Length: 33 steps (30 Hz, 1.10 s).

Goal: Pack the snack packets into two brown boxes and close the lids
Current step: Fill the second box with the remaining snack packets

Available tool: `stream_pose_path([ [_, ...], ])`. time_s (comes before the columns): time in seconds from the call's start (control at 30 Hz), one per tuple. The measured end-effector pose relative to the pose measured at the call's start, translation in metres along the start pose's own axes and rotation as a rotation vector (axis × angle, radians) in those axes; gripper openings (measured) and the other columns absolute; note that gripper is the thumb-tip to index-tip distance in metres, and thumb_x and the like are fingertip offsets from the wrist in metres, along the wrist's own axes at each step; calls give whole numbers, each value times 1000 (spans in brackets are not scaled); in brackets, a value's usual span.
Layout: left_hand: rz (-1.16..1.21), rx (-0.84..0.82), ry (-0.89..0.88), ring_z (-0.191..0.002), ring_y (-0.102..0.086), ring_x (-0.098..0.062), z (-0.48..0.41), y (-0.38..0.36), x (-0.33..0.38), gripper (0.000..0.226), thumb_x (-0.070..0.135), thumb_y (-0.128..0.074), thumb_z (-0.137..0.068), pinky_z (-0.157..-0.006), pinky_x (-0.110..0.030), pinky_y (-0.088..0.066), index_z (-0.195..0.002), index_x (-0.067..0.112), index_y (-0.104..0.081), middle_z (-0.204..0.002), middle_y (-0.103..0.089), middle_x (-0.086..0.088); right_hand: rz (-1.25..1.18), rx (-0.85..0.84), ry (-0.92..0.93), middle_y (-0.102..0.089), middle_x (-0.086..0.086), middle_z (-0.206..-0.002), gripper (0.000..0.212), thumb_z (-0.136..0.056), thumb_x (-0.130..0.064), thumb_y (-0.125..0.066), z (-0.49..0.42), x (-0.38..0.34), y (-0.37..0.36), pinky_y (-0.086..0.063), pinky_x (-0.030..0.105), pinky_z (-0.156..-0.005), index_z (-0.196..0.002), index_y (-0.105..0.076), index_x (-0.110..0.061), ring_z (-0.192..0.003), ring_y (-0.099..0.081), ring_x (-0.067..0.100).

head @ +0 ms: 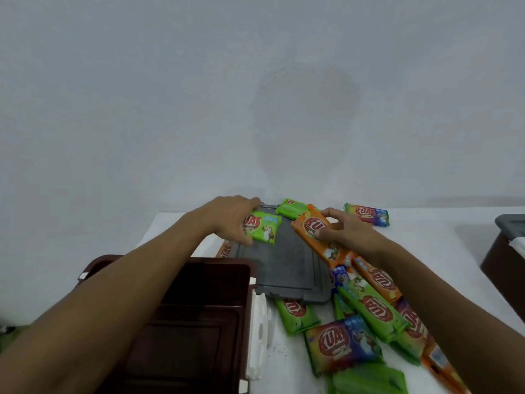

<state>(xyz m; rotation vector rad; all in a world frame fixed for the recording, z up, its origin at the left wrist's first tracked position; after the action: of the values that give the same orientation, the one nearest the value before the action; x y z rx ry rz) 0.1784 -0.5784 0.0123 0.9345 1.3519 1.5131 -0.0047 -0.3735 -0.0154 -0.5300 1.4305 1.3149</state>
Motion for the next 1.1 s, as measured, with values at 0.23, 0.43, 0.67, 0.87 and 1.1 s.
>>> stream_pose_path([
  [0.23,207,100,-20,-73,-59,-12,88,30,-45,64,52,-73,-68,-65,-29,-45,-120,36,-40,-87,-62,9,92,-29,114,-66,2,-103,67,-66,-28,-88,20,-68,-64,-55,27,-66,-122,-50,-29,-85,-66,15],
  [0.43,195,84,-84,-81,-52,-9,168,13,-67,56,57,-78,-59,-69,-30,-46,-99,26,-55,-94,-53,11,448,-102,278,-63,-8,-99,64,-63,-31,-89,57,-121,-133,-55,22,-68,-113,-49,-30,-81,-65,6],
  [0.67,-27,17,-133,-87,-49,-7,213,-12,-62,66,65,-74,-59,-69,-30,-44,-110,28,-56,-100,-48,15,1210,-142,345,-61,-5,-107,68,-64,-56,-75,63,-124,-208,-52,34,-73,-121,-50,-28,-93,-60,17],
  [0.87,-259,-213,-82,-103,-57,-19,219,-51,-62,75,66,-73,-63,-78,-36,-49,-123,25,-56,-118,-54,6,1484,-216,335,-63,5,-118,53,-82,-53,-65,52,-96,-242,-45,40,-85,-121,-58,-17,-110,-56,25],
  [1.1,-343,-198,-111,-108,-58,-25,217,-73,-63,70,50,-76,-73,-80,-40,-47,-132,22,-50,-124,-55,-1,1563,-85,432,-60,5,-121,37,-89,-38,-60,54,-88,-244,-41,38,-82,-120,-61,-17,-111,-53,24],
])
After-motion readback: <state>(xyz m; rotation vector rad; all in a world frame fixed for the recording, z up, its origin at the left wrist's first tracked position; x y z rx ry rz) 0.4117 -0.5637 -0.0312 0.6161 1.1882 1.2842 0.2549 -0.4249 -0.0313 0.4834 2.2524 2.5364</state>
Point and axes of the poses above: each hand's wrist, its own z-axis away from the middle knuckle, its own y-axis out of the back of the hand, x = y × z, the point moved 2 cm from there along -z, towards the middle knuckle
